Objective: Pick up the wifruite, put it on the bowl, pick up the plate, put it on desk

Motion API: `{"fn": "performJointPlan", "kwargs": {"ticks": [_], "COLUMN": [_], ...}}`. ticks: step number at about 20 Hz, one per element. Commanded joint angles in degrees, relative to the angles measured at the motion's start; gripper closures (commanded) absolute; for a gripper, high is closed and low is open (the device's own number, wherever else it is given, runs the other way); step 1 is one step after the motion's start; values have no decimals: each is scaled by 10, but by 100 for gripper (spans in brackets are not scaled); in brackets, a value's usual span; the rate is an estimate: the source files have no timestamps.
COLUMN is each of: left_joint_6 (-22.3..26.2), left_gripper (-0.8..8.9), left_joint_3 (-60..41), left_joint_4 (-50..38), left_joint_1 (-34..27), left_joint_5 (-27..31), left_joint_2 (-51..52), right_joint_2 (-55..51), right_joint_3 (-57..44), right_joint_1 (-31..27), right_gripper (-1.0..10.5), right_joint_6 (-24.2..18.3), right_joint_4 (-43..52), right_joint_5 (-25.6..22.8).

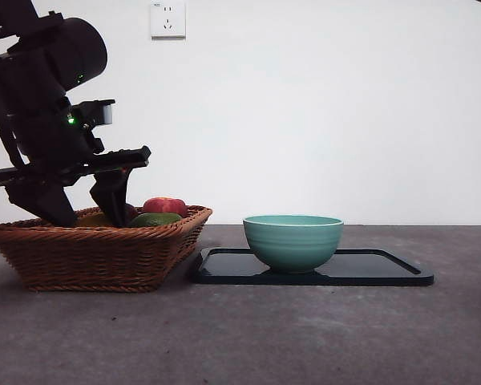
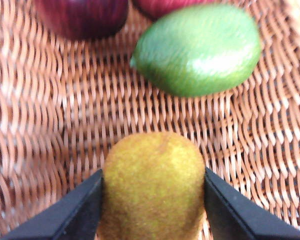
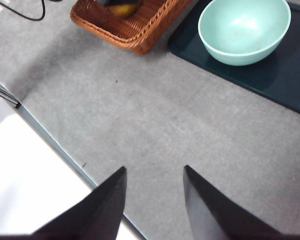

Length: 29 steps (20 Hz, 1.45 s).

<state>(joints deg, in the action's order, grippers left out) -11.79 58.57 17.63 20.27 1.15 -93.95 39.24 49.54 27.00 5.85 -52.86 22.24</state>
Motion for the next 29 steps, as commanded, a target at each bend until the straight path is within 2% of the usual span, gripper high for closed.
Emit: {"fn": "performJointPlan", "kwargs": {"ticks": [1,6,10,12,13,17,21,23,25,29], "left_joint_6": [-18,-18,-18,-18,-17,-15,-4,10,31,106], "left_gripper": [656,531,516,370,337,342,345,345,346,350], "left_joint_3": [6,6,6,11,14,39,56,56,56,56], "left_joint_4": [5,25,21,21,22,39,63,76,99,190], "left_joint_1": [3,4,4,4,4,4,5,5,5,13], "left_joint_5": [0,0,-1,-1,-1,-1,-7,-36,-105,-196], "left_joint_2": [-14,-14,-14,-13,-12,0,56,104,157,259], "right_joint_2": [2,2,2,2,2,2,2,2,2,3], "right_joint_3": [3,3,3,3,3,3,3,3,3,3], "right_joint_1": [3,3,3,3,3,3,3,3,3,3], "right_gripper": [765,765,765,765,765,765,765,765,765,765], "right_joint_6": [2,2,2,2,2,9,8,8,9,10], "right_joint_4": [7,7,7,7,7,7,8,10,18,30], "right_joint_5": [-2,-2,-2,-2,-2,-2,-2,-2,-2,-2]}}
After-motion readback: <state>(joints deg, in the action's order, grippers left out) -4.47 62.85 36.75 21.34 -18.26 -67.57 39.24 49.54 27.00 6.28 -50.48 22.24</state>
